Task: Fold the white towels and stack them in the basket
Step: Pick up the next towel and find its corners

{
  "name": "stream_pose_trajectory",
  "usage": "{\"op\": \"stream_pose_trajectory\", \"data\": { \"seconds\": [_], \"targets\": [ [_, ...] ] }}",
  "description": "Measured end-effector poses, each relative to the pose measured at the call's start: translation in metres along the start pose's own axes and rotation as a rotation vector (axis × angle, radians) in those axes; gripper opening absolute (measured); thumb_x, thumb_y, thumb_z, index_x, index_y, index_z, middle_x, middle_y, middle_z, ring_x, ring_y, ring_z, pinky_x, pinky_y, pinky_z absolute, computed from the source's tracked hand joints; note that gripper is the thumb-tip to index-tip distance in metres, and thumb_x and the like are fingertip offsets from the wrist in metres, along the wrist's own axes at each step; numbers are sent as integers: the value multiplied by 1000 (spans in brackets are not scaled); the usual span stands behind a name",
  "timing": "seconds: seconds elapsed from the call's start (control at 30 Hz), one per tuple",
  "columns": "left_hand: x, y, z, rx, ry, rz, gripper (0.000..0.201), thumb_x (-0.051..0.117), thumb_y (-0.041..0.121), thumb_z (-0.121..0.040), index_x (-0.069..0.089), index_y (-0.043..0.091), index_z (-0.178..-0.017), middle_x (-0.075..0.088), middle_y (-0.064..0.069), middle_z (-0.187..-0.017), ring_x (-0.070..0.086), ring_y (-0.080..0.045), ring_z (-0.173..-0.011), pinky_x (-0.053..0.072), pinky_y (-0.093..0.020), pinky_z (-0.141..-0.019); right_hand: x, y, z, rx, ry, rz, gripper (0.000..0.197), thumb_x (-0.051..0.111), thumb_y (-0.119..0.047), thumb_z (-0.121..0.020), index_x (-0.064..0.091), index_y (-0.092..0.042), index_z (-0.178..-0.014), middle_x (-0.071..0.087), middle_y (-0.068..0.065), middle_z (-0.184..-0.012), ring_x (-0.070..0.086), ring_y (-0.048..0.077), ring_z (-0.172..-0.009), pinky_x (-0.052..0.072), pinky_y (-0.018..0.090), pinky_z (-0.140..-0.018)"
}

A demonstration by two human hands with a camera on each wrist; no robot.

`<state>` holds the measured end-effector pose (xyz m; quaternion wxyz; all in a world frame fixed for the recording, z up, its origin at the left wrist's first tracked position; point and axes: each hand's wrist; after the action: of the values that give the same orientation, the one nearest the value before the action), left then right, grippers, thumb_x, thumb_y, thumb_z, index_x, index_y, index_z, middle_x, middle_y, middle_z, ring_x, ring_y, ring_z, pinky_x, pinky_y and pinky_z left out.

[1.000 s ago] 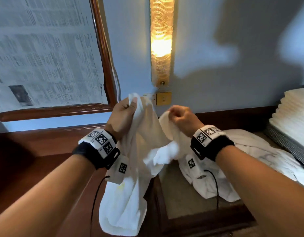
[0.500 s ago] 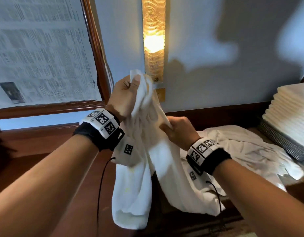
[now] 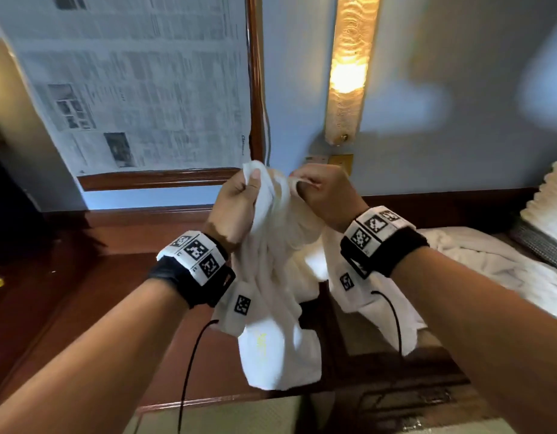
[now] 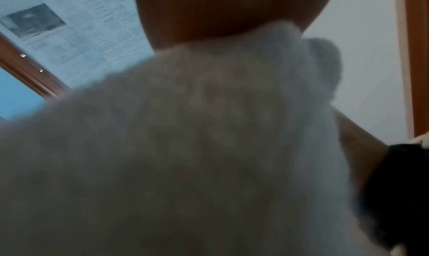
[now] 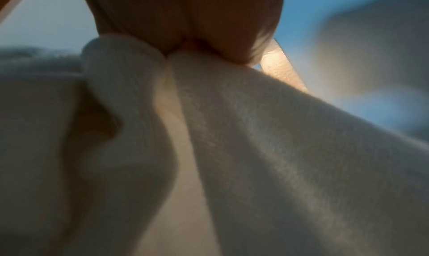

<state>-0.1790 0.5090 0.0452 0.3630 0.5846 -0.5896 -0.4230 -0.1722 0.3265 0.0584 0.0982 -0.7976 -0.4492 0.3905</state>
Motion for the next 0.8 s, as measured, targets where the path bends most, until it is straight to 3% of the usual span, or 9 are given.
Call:
{"op": "stream_pose_trajectory", "data": {
  "seconds": [0.1, 0.2, 0.23, 0.3, 0.43, 0.5, 0.6, 0.7, 0.8],
  "targets": [
    [-23, 7, 26, -12, -55, 75, 29, 50, 35, -103, 70, 15, -102, 71, -8, -101, 63, -24, -99, 47, -47, -102, 10, -46, -6, -5, 17, 167, 38, 50, -47, -81, 41, -23, -52, 41, -1, -51, 36, 12, -53, 25, 34, -53],
    [-52, 26, 42, 63, -30, 8, 30, 45, 26, -108, 69, 15, -93, 72, 4, -86, 64, -7, -84, 50, -27, -86, 15, -80, 18, 25, -17, 175, 51, 50, -56, -80, 37, -16, -50, 39, 10, -51, 32, 15, -50, 25, 36, -53],
    [-64, 36, 45, 90, -13, -35, 31, 46, 25, -108, 66, 20, -85, 69, 9, -80, 63, -3, -77, 49, -21, -80, 17, -88, 32, 47, -56, 139, 52, 55, -55, -81, 42, -13, -52, 43, 10, -53, 35, 15, -50, 29, 36, -53],
    [-88, 51, 48, 107, -4, -30, 34, 49, 29, -106, 60, 23, -75, 63, 8, -74, 59, -9, -73, 46, -26, -77, 25, -96, 62, 141, -165, 105, 42, 70, -49, -80, 56, -17, -58, 54, 4, -56, 47, 17, -53, 40, 35, -57],
    [-122, 76, 66, 155, -32, -106, 38, 46, 31, -107, 59, 20, -73, 62, 13, -64, 57, -7, -66, 45, -26, -69, 52, -93, 111, 372, -257, 194, 38, 75, -31, -85, 52, -33, -55, 60, -2, -63, 57, 18, -64, 45, 32, -65],
    [-136, 85, 81, 162, -50, -143, 38, 44, 32, -108, 61, 20, -76, 65, 13, -66, 60, -7, -66, 47, -25, -69, 68, -85, 136, 459, -306, 170, 30, 72, -27, -88, 60, -27, -61, 64, 2, -72, 61, 24, -73, 47, 32, -69],
    [-163, 90, 101, 144, -30, -139, 38, 44, 35, -107, 63, 20, -77, 66, 2, -73, 59, -18, -72, 45, -36, -74, 85, -75, 160, 594, -249, 22, 20, 67, -24, -92, 68, -7, -80, 70, 15, -80, 65, 31, -74, 56, 46, -74],
    [-182, 89, 123, 61, -4, -109, 38, 42, 31, -108, 65, 16, -83, 71, 7, -73, 65, -13, -71, 50, -33, -75, 90, -95, 142, 522, -92, -80, 24, 62, -16, -95, 60, -7, -73, 60, 11, -69, 52, 18, -64, 48, 39, -63],
    [-190, 86, 145, 51, -7, -121, 38, 39, 23, -109, 61, 10, -80, 66, -2, -73, 60, -19, -71, 45, -32, -74, 90, -147, 101, 233, -65, -122, 21, 59, -15, -92, 63, -6, -74, 61, 5, -70, 53, 18, -65, 43, 32, -64]
  ]
}}
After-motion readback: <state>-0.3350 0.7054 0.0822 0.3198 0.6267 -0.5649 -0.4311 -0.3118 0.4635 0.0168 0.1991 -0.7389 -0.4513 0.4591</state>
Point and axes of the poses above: each hand's wrist, its own z-axis away from the middle knuckle, its own x-axis out of the palm, y = z × x
